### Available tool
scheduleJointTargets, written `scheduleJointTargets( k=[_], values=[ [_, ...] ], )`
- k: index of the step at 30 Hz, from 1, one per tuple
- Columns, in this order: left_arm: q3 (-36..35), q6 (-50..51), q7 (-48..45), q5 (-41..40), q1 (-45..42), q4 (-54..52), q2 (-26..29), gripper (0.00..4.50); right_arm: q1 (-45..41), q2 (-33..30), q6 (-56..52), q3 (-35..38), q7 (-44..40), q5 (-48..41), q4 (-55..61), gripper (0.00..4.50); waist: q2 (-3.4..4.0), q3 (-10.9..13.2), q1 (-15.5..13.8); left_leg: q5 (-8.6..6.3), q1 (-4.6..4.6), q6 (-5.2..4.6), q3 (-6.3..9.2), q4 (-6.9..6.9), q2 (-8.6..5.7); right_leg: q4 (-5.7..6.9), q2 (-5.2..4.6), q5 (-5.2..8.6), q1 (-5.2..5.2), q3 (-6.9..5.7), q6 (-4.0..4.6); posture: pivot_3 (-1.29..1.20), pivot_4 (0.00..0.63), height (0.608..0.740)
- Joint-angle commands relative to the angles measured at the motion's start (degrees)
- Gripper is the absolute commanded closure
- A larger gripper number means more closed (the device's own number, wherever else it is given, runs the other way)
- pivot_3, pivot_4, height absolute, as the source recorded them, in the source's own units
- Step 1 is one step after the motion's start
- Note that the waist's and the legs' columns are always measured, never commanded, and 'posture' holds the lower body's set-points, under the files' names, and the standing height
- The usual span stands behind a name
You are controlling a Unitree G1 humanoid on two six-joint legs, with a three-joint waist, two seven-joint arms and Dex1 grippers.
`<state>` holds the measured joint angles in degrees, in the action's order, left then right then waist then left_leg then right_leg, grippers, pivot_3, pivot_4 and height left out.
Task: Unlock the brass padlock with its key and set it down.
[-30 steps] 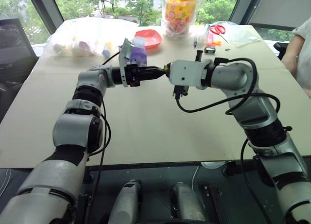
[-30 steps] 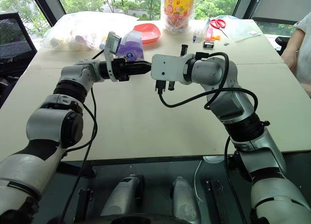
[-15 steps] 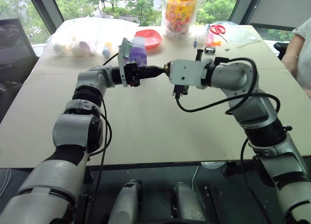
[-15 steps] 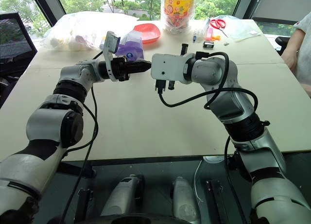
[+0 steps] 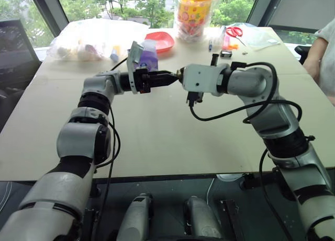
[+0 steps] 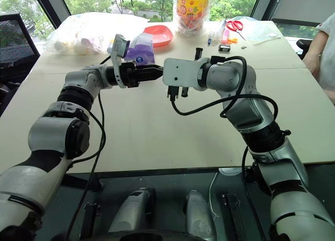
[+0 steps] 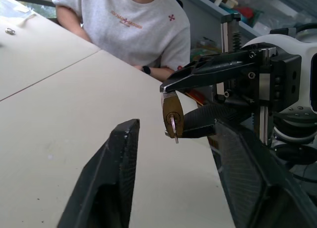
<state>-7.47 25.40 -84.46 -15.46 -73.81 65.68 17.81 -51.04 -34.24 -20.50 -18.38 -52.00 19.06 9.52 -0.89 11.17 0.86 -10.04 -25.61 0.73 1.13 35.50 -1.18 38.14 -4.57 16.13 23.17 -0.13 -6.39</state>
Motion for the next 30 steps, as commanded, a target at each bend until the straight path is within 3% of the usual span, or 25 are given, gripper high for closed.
scheduleJointTargets(
  k=[1, 7, 10, 17, 23, 30],
  values=[
    [-0.99, -0.64, 0.31, -0.61, -0.37, -0.32, 0.86, 1.32, -1.07, -0.58, 0.22, 1.37, 0.46, 0.20, 2.16, 3.79, 0.00, 0.00, 0.00, 0.00, 0.00, 0.00, 0.00, 0.00, 0.00, 0.00, 0.00, 0.00, 0.00, 0.00, 0.00, 0.00, 0.150, 0.740],
    [-1.70, -0.01, 0.62, -1.09, -0.41, -0.23, 1.33, 1.32, -1.01, -0.59, 0.27, 1.28, 0.72, 0.23, 2.03, 3.79, 0.00, 0.00, 0.01, 0.00, 0.00, 0.00, 0.00, 0.00, 0.00, 0.00, 0.00, 0.00, 0.00, 0.00, 0.00, 0.00, 0.150, 0.740],
    [-1.55, 0.16, 0.47, -1.06, -0.34, -0.33, 1.21, 2.10, -1.05, -0.48, 0.34, 1.25, 0.86, 0.18, 1.94, 3.79, 0.00, 0.00, -0.02, 0.00, 0.00, 0.00, 0.00, 0.00, 0.00, 0.00, 0.00, 0.00, 0.00, 0.00, 0.00, 0.00, 0.150, 0.740],
    [-0.91, 0.28, -0.03, -0.74, -0.21, -0.85, 0.64, 4.44, -0.96, 0.02, 0.02, 0.96, 0.96, 0.17, 2.30, 3.79, 0.00, 0.00, 0.00, 0.00, 0.00, 0.00, 0.00, 0.02, 0.00, 0.02, 0.00, 0.00, 0.00, 0.00, 0.00, 0.00, 0.150, 0.740],
    [-0.45, -2.83, 1.59, 0.26, -0.33, -0.95, 0.17, 4.44, -0.55, 0.33, -0.60, 0.76, 0.46, -0.12, 2.95, 3.79, 0.00, 0.00, -0.02, 0.00, 0.00, 0.00, 0.00, 0.03, 0.00, 0.02, 0.00, 0.00, 0.00, 0.00, 0.00, 0.00, 0.150, 0.740],
    [4.87, -15.87, 0.42, 5.62, 1.22, -3.77, 0.10, 4.44, 0.16, 0.18, -1.92, 0.81, -1.11, -1.23, 3.45, 3.79, 0.00, 0.00, -0.05, 0.00, 0.00, 0.00, -0.01, 0.05, 0.00, 0.03, 0.00, 0.00, -0.01, 0.00, 0.00, 0.00, 0.150, 0.740]
  ],
)
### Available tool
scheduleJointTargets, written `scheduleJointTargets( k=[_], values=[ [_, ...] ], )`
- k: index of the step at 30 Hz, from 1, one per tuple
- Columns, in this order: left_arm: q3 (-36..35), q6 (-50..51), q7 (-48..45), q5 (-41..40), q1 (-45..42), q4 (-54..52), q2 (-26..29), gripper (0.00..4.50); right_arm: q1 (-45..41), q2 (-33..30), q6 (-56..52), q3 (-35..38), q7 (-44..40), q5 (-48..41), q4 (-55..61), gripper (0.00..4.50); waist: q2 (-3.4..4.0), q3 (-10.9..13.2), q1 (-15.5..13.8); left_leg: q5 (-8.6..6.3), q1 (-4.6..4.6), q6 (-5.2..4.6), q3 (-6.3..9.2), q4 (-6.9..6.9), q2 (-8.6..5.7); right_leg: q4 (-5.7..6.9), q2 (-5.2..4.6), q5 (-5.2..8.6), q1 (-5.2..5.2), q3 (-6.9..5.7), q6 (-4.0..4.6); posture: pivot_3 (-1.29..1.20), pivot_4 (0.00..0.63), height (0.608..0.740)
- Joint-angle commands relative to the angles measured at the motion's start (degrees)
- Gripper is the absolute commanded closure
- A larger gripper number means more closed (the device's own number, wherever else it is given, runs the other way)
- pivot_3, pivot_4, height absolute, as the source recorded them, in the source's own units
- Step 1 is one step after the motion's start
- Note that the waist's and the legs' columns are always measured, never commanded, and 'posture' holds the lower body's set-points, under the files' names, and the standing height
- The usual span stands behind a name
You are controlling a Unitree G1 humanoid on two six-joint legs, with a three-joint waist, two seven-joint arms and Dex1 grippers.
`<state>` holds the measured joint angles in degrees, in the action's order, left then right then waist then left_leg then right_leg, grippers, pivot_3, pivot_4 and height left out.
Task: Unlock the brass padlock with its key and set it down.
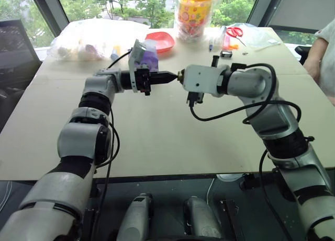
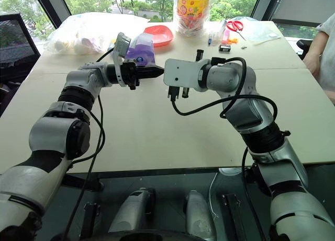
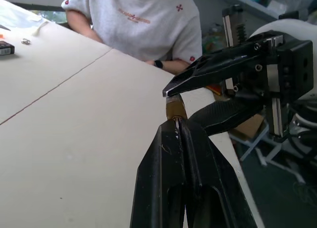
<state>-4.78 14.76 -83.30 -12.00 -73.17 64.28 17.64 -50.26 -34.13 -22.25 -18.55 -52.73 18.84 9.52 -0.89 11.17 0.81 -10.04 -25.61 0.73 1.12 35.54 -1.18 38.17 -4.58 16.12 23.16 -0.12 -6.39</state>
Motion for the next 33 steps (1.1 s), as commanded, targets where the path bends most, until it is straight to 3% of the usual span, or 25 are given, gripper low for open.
scheduleJointTargets(
  k=[1, 13, 15, 18, 22, 27, 33],
  values=[
    [2.79, -6.35, -1.30, 2.53, 0.73, -2.75, 0.39, 4.44, -0.50, -0.04, -0.22, 0.93, -0.60, -1.00, 3.52, 3.79, 0.00, 0.00, 0.01, 0.00, 0.00, 0.00, 0.00, 0.00, 0.00, 0.00, 0.00, 0.00, 0.00, 0.00, 0.00, 0.00, 0.150, 0.740],
    [8.45, -27.17, 0.91, 8.91, 3.13, -4.99, 1.20, 4.44, 0.06, -0.30, -1.17, 1.24, -1.11, -1.64, 3.40, 3.79, 0.00, 0.00, -0.07, 0.00, -0.01, -0.01, 0.00, 0.06, 0.00, 0.01, 0.00, 0.00, -0.01, 0.00, 0.00, 0.00, 0.150, 0.740],
    [8.48, -27.73, 0.91, 8.96, 2.95, -4.66, 1.18, 4.44, 0.09, -0.39, -1.22, 1.35, -1.11, -1.68, 3.38, 3.79, 0.00, 0.00, -0.08, -0.01, -0.01, -0.01, 0.00, 0.07, 0.00, 0.01, 0.00, 0.00, -0.02, 0.00, 0.00, 0.00, 0.150, 0.740],
    [6.87, -20.19, 0.55, 6.78, 1.24, -3.50, 1.08, 4.44, 0.05, -0.53, -1.20, 1.39, -1.03, -1.57, 3.29, 3.79, 0.00, 0.00, -0.03, -0.01, -0.01, -0.01, 0.00, 0.09, 0.00, 0.02, 0.00, 0.00, -0.03, -0.01, 0.00, 0.00, 0.150, 0.740],
    [5.66, -3.21, -7.18, 3.98, -1.04, -0.57, 3.32, 3.30, -0.24, -0.81, -0.75, 1.43, -0.68, -1.24, 2.93, 3.79, 0.00, 0.00, 0.17, -0.01, -0.02, -0.02, -0.01, 0.13, -0.02, 0.06, 0.04, 0.00, -0.03, -0.03, 0.00, 0.00, 0.150, 0.740],
    [0.68, 6.31, -3.70, 0.18, -3.50, 1.24, 3.97, 1.59, -0.28, -1.07, -0.53, 1.52, -0.11, -0.98, 3.23, 3.79, 0.00, 0.00, 0.23, -0.01, -0.02, -0.02, 0.06, 0.14, 0.02, 0.07, 0.06, 0.00, -0.03, -0.04, 0.00, 0.00, 0.150, 0.740],
    [-1.61, 12.87, -2.20, -2.69, -3.09, -0.74, 1.60, 1.59, -0.79, -0.99, -0.10, 1.33, 0.68, -0.74, 2.85, 3.79, 0.00, 0.00, 0.00, -0.01, -0.02, -0.02, 0.07, 0.18, 0.02, 0.07, 0.03, 0.00, -0.07, -0.04, -0.01, 0.00, 0.150, 0.740]
  ],
)
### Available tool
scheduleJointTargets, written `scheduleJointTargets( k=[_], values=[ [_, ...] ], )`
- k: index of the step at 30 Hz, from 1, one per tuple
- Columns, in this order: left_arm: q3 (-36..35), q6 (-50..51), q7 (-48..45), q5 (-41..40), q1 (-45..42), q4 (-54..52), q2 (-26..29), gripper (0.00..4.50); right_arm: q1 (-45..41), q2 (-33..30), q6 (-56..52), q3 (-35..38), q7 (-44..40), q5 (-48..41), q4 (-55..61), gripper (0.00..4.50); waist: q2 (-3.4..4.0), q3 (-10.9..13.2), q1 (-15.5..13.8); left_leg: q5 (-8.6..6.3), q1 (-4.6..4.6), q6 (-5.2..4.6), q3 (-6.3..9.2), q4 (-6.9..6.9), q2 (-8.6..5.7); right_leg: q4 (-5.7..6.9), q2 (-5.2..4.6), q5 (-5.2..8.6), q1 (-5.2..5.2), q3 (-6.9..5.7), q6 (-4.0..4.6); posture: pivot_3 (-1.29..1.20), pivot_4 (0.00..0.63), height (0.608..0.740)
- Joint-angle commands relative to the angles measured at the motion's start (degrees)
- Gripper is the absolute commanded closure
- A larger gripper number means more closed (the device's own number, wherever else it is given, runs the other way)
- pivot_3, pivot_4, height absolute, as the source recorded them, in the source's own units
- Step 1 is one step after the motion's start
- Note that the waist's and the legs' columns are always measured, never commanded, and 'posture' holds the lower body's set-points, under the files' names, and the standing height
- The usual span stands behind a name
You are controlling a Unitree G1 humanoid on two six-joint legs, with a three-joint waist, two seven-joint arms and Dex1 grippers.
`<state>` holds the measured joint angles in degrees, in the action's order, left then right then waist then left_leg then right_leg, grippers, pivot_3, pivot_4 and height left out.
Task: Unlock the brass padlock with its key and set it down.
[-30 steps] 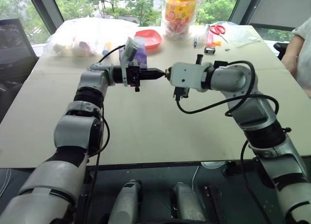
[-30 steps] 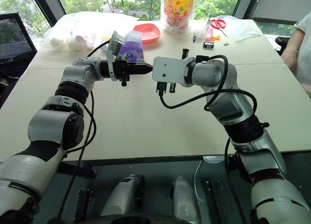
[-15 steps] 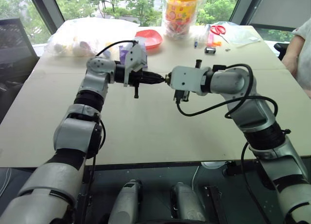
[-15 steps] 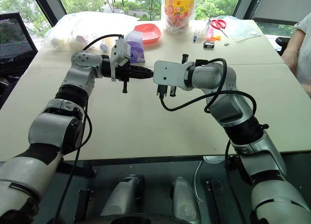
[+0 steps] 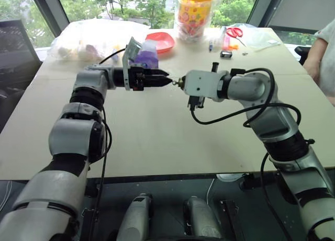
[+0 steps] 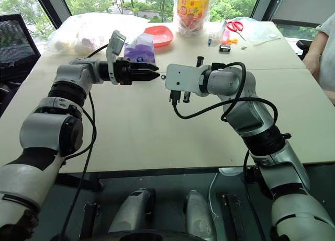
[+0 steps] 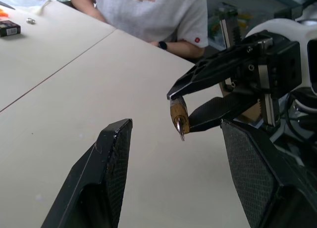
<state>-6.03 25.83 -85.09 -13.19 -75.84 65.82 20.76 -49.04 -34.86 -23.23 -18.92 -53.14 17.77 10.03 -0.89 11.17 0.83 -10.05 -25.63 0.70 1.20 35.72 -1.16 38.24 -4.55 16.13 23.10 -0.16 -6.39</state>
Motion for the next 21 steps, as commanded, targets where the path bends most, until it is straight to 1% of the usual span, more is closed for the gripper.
scheduleJointTargets(
  k=[1, 3, 9, 15, 21],
  values=[
    [0.46, 1.24, -0.46, -0.88, 0.45, -3.17, -2.06, 1.59, -2.10, -0.20, 0.92, 1.66, 1.21, 0.35, 2.27, 3.79, 0.00, 0.00, -0.09, 0.00, 0.00, 0.00, 0.00, 0.00, -0.01, 0.00, 0.00, 0.00, -0.01, -0.01, 0.00, 0.00, 0.150, 0.740],
    [0.68, 0.44, 1.44, -0.49, 1.55, -3.79, -3.52, 1.59, -2.36, -0.01, 1.05, 1.61, 1.55, 0.41, 2.11, 3.79, 0.00, 0.00, -0.06, 0.00, 0.00, 0.00, 0.01, 0.01, 0.00, 0.00, -0.01, 0.00, -0.03, -0.01, 0.00, 0.00, 0.150, 0.740],
    [0.06, 0.17, 3.59, -0.86, 1.73, -3.76, -5.31, 1.59, -2.58, -0.04, 0.97, 1.39, 2.01, 0.48, 2.32, 3.79, 0.00, 0.00, 0.22, 0.00, 0.01, 0.00, 0.00, 0.00, -0.01, 0.03, 0.00, 0.00, 0.01, 0.00, 0.00, 0.00, 0.150, 0.740],
    [-1.60, 0.66, 4.92, -2.07, 0.20, -2.59, -5.83, 1.59, -2.27, 0.01, 0.52, 1.31, 1.79, 0.77, 2.96, 3.79, 0.00, 0.00, 0.03, 0.00, 0.01, 0.00, 0.00, 0.01, -0.01, 0.03, 0.00, 0.00, 0.00, 0.00, 0.00, 0.00, 0.150, 0.740],
    [-1.16, 0.05, 5.05, -1.98, -0.18, -2.17, -5.87, 1.59, -1.99, 0.03, 0.19, 1.30, 1.68, 1.03, 3.50, 3.79, 0.00, 0.00, -0.03, 0.00, 0.00, 0.00, 0.00, 0.03, -0.02, 0.02, -0.01, 0.00, -0.01, 0.00, 0.00, 0.00, 0.150, 0.740]
  ],
)
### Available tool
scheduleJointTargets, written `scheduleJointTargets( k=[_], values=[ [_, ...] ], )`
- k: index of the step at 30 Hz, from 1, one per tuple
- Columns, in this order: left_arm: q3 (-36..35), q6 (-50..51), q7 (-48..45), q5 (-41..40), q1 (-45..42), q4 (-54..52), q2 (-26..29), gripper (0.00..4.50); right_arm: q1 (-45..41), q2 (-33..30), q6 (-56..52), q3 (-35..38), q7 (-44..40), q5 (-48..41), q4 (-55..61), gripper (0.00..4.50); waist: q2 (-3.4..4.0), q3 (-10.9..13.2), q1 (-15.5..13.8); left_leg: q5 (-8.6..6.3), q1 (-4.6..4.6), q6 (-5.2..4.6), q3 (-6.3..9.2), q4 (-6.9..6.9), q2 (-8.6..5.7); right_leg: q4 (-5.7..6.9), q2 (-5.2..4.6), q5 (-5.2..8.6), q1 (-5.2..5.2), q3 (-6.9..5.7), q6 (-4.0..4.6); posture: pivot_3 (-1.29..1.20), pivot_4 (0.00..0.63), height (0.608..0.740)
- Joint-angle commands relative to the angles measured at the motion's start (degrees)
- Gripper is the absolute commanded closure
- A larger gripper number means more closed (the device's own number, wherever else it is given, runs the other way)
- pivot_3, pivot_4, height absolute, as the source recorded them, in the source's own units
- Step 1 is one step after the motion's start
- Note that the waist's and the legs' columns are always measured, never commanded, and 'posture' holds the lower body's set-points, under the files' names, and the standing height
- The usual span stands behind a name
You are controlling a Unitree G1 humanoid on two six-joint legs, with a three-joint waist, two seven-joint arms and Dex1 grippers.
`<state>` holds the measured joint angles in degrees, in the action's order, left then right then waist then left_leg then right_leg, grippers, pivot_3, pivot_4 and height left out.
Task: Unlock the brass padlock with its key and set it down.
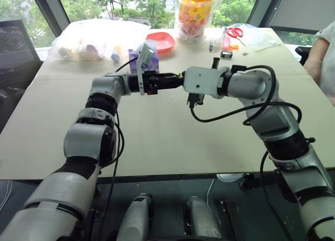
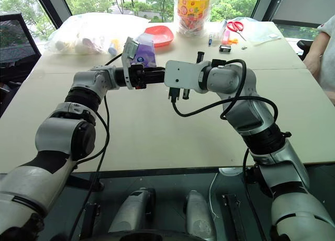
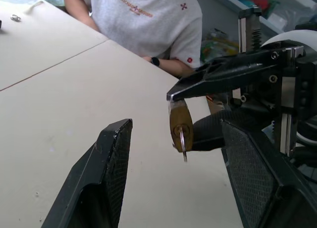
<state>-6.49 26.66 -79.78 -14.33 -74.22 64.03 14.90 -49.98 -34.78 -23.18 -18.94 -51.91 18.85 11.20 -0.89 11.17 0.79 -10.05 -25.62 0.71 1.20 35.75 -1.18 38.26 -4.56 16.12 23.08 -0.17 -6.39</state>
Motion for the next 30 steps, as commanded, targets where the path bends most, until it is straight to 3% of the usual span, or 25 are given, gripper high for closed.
scheduleJointTargets(
  k=[1, 4, 5, 13, 21, 28, 30],
  values=[
    [-0.78, -0.66, -0.06, -0.93, -1.90, -0.38, -0.08, 1.59, -1.02, -0.04, 0.08, 1.30, 0.47, -0.01, 2.41, 3.79, 0.00, 0.00, 0.02, 0.00, 0.00, 0.00, 0.00, 0.00, 0.00, 0.00, 0.00, 0.00, 0.00, 0.00, 0.00, 0.00, 0.150, 0.740],
    [-0.48, -0.76, -0.19, -0.75, -1.88, -0.58, -0.26, 1.59, -1.00, 0.07, -0.01, 1.21, 0.52, 0.04, 2.55, 3.79, 0.00, 0.00, 0.04, 0.00, 0.00, 0.00, 0.00, 0.00, 0.00, 0.00, 0.00, 0.00, 0.00, 0.00, 0.00, 0.00, 0.150, 0.740],
    [-0.51, -0.56, -0.21, -0.82, -1.87, -0.58, -0.34, 1.82, -1.00, 0.11, -0.01, 1.18, 0.54, 0.06, 2.56, 3.79, 0.00, 0.00, 0.04, 0.00, 0.00, 0.00, 0.00, 0.00, 0.00, 0.00, 0.00, 0.00, 0.00, 0.00, 0.00, 0.00, 0.150, 0.740],
    [-0.75, -0.99, 0.65, -0.93, -1.72, -0.56, -0.59, 4.43, -0.91, 0.32, -0.18, 1.02, 0.54, 0.12, 2.79, 3.79, 0.00, 0.00, 0.02, 0.00, 0.00, 0.00, 0.00, 0.00, 0.00, 0.00, 0.00, 0.00, 0.00, 0.00, 0.00, 0.00, 0.150, 0.740],
    [-0.76, -1.58, 0.85, -1.09, -1.53, -0.89, -0.24, 4.49, -0.23, 0.62, -1.26, 1.44, 0.45, -0.40, 3.38, 3.79, 0.00, 0.00, 0.03, 0.00, 0.00, 0.00, 0.00, 0.00, 0.00, 0.00, 0.00, 0.00, 0.00, 0.00, 0.00, 0.00, 0.150, 0.740],
    [-0.61, -1.91, 0.49, -1.01, -1.10, -0.85, 0.42, 4.50, 1.41, -1.10, -3.19, 2.40, 0.79, 0.00, 5.21, 0.29, 0.00, 0.00, -0.02, 0.00, 0.00, 0.00, 0.00, 0.01, 0.00, 0.00, 0.00, 0.00, 0.00, 0.00, 0.00, 0.00, 0.150, 0.740],
    [-0.52, -1.93, 0.29, -0.94, -0.98, -0.81, 0.65, 4.50, 2.11, -1.96, -4.26, 2.61, 0.48, 0.33, 6.12, 0.10, 0.00, 0.00, -0.03, 0.00, 0.00, 0.00, 0.00, 0.01, 0.00, 0.00, 0.00, 0.00, 0.00, 0.00, 0.00, 0.00, 0.150, 0.740]
  ],
)
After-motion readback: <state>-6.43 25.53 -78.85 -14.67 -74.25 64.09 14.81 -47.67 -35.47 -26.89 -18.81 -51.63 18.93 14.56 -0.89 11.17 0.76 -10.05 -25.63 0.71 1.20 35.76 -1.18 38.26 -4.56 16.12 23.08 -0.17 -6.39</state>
